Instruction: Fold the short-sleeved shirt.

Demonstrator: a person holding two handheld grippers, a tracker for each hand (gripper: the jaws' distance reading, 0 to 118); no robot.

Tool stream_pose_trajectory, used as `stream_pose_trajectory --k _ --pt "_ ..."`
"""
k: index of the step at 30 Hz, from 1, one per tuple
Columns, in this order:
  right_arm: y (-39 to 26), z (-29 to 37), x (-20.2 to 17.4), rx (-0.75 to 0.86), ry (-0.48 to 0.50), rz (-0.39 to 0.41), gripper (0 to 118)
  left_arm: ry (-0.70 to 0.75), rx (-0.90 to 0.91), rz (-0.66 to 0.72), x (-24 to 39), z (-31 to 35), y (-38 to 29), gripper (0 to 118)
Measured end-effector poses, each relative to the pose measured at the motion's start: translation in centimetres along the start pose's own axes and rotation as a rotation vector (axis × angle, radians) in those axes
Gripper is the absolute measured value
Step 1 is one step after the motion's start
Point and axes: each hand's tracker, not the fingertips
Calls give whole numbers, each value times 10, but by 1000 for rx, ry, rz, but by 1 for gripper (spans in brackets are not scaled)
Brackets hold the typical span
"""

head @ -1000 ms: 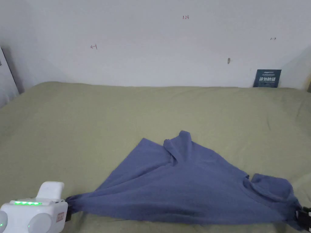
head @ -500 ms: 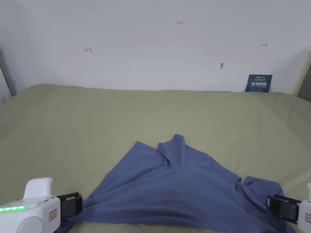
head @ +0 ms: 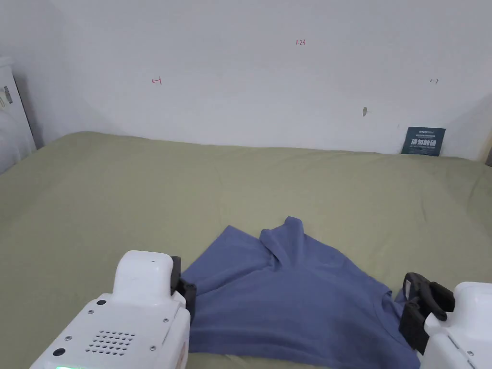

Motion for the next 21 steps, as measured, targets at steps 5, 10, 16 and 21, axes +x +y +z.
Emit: stream_pose_trajectory --k 5,10,16,21 --pt "1 3 -10 12 20 8 2 8 1 -1 -8 1 9 0" --pt "0 -2 -16 11 23 14 2 38 -17 8 -47 -15 1 0" --pt "-13 -15 -23 -48 50 14 2 107 -190 42 -110 -47 -25 0" --pt "-34 -33 -27 -147 69 -4 2 110 -444 146 -171 -95 -77 0"
